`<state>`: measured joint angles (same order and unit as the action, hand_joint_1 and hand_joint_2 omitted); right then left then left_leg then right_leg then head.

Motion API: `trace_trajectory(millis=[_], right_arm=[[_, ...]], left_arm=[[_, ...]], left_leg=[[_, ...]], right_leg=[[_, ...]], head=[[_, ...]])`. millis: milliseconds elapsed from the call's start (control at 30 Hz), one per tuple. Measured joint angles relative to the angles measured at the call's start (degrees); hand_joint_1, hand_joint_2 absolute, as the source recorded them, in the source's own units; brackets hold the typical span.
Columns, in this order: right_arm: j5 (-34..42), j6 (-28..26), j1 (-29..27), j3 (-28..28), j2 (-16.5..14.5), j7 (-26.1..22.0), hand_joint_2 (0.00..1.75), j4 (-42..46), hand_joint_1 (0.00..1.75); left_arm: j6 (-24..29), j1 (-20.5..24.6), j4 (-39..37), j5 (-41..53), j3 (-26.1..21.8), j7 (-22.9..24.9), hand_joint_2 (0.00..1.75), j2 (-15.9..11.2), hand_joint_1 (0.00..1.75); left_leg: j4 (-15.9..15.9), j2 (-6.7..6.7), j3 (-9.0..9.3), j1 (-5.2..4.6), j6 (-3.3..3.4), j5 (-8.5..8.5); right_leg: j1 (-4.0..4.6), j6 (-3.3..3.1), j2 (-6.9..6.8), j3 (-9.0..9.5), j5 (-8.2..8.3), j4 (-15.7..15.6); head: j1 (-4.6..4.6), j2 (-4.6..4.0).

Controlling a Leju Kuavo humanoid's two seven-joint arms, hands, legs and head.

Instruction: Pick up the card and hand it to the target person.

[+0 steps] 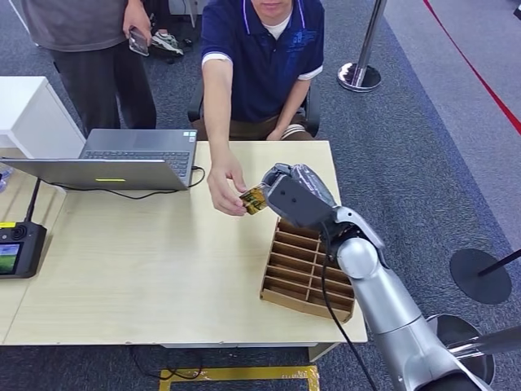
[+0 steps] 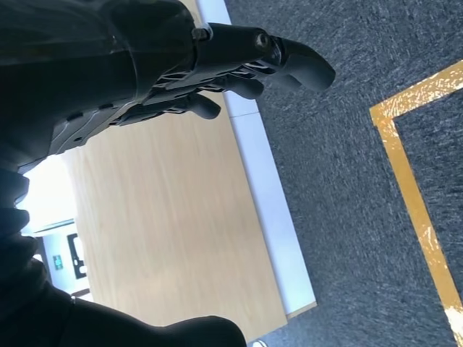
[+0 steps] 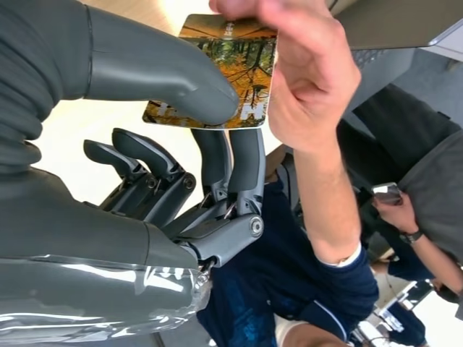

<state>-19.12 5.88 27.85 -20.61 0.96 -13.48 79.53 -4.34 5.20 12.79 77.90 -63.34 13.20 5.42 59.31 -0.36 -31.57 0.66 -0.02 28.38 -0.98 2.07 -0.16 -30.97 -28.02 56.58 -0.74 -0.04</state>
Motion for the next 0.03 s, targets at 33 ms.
trace_trajectory(millis=[33], right_arm=[[0.0, 0.0, 0.0, 0.0, -0.1, 0.0, 1.75, -0.1, 1.75]], left_arm=[[0.0, 0.0, 0.0, 0.0, 0.0, 0.0, 1.75, 0.0, 0.0]], left_leg=[[0.0, 0.0, 0.0, 0.0, 0.0, 0.0]], right_leg=[[0.0, 0.0, 0.0, 0.0, 0.0, 0.0]], head=[[-0.01, 0.0]])
